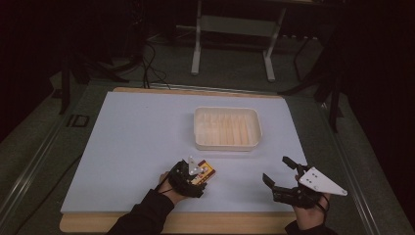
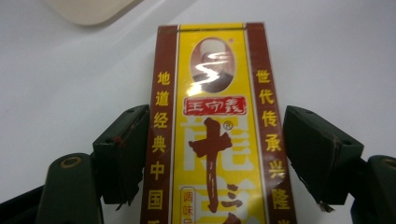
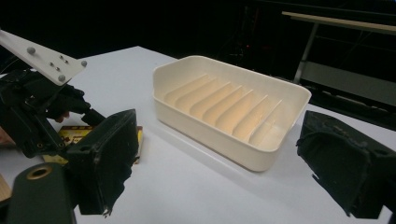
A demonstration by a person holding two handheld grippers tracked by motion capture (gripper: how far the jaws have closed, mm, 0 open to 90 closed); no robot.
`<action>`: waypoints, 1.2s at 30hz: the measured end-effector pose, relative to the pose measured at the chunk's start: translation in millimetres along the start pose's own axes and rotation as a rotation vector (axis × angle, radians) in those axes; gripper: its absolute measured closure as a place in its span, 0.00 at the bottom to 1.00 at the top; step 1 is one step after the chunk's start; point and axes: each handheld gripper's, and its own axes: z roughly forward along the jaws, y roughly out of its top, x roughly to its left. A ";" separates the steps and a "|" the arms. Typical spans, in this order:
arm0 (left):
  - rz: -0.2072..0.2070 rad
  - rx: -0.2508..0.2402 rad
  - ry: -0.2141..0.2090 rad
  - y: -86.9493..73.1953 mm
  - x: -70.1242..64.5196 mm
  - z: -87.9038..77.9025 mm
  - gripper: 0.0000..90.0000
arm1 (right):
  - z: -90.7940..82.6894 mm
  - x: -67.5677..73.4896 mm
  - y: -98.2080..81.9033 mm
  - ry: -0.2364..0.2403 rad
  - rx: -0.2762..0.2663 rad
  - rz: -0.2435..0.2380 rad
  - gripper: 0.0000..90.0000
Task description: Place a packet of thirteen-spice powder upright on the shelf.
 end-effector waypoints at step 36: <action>-0.070 -0.385 -0.151 10.6 -7.7 -54.6 0.37 | 0.1 0.7 1.6 -0.004 -0.003 0.006 0.14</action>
